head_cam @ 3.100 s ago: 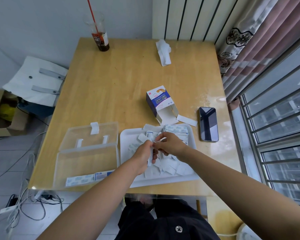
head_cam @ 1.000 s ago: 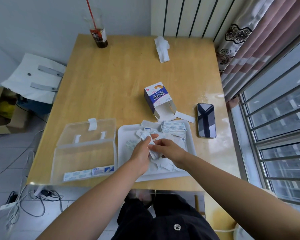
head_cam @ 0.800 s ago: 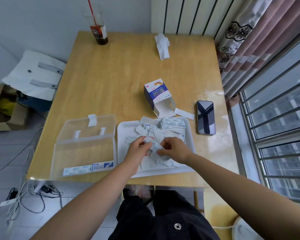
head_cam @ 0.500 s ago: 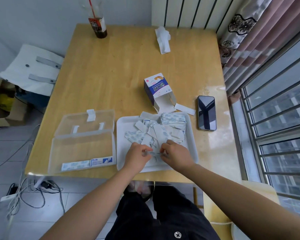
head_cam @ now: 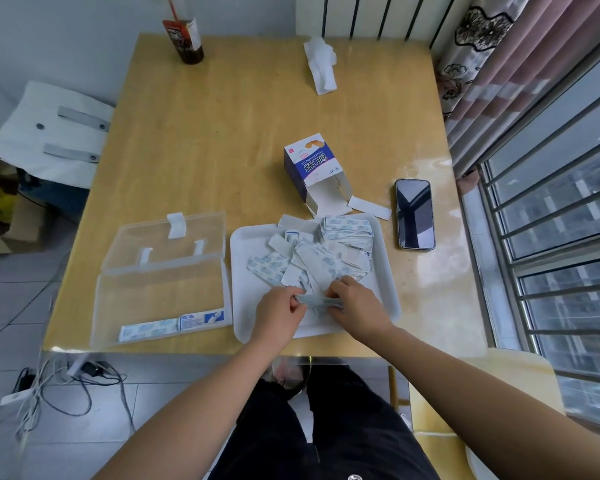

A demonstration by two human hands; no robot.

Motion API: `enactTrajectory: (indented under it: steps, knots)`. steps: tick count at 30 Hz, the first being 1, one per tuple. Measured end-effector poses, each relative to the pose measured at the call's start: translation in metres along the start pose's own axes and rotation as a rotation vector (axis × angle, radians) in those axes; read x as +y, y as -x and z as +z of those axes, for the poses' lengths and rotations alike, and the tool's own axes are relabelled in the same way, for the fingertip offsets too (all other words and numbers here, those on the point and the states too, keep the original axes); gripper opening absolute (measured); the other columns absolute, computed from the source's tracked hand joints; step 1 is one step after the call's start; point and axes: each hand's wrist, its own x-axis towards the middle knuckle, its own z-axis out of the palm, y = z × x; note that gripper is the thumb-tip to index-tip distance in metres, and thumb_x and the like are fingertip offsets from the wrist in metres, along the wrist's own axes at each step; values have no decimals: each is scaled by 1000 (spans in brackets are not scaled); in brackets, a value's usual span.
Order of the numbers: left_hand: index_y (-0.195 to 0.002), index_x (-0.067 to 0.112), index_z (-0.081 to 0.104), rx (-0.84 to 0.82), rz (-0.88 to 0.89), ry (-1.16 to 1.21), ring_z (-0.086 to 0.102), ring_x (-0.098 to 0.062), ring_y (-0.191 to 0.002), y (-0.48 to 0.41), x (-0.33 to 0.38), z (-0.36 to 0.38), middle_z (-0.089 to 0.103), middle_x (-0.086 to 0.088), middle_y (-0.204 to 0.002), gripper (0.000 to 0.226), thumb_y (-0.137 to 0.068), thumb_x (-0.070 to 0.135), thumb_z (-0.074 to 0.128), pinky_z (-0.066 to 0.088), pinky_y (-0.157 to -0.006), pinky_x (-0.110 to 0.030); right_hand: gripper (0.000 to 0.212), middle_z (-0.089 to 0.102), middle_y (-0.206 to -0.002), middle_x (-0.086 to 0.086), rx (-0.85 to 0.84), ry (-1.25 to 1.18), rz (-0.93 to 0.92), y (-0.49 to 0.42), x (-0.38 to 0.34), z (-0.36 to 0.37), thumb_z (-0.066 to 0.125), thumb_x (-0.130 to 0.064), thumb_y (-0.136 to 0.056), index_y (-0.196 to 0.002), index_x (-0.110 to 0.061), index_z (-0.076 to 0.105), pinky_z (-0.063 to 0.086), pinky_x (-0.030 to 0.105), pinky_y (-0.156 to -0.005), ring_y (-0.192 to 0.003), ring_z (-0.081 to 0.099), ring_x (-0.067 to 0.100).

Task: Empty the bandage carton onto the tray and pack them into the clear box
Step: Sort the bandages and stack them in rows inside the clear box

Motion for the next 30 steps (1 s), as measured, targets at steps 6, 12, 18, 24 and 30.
enactTrajectory:
  steps: [6, 12, 18, 24, 30]
  knots:
    - [-118, 16, 65, -10, 44, -12, 51, -10, -78, 4, -1, -8, 51, 1, -94, 27, -93, 18, 55, 37, -72, -19, 11, 63, -90, 4, 24, 58, 16, 3, -2, -8, 53, -18, -87, -96, -14, 58, 37, 32, -57, -80, 58, 26]
    - [-92, 21, 56, -102, 15, 148, 60, -17, -76, 1, 13, -26, 60, -2, -90, 26, -97, 43, 43, 44, -68, -29, 14, 63, -77, 7, -8, 45, -106, 4, -10, -27, 49, -22, -90, -103, -15, 49, 38, 34, -56, -69, 57, 27]
    - [-85, 16, 49, -14, -45, 260, 53, -3, -44, 1, 29, -51, 66, -7, -74, 28, -102, 33, 34, 44, -60, -34, 12, 55, -74, 2, -43, -87, -147, -5, -38, -44, 49, -17, -90, -101, -13, 48, 41, 38, -62, -67, 50, 24]
    - [-98, 26, 47, 29, 59, 139, 52, -20, -63, 12, 14, -82, 50, 5, -63, 19, -97, 44, 41, 37, -59, -33, 23, 47, -65, -2, -80, -274, -85, -18, -79, -51, 49, -14, -90, -71, -22, 40, 31, 33, -60, -63, 42, 17]
    - [-95, 23, 49, 29, 40, 244, 43, -18, -59, 15, -20, -111, 51, 1, -66, 9, -99, 27, 42, 37, -59, -31, 24, 45, -66, 2, -181, -410, -104, -25, -120, -46, 43, -27, -95, -74, -14, 43, 34, 31, -62, -62, 42, 15]
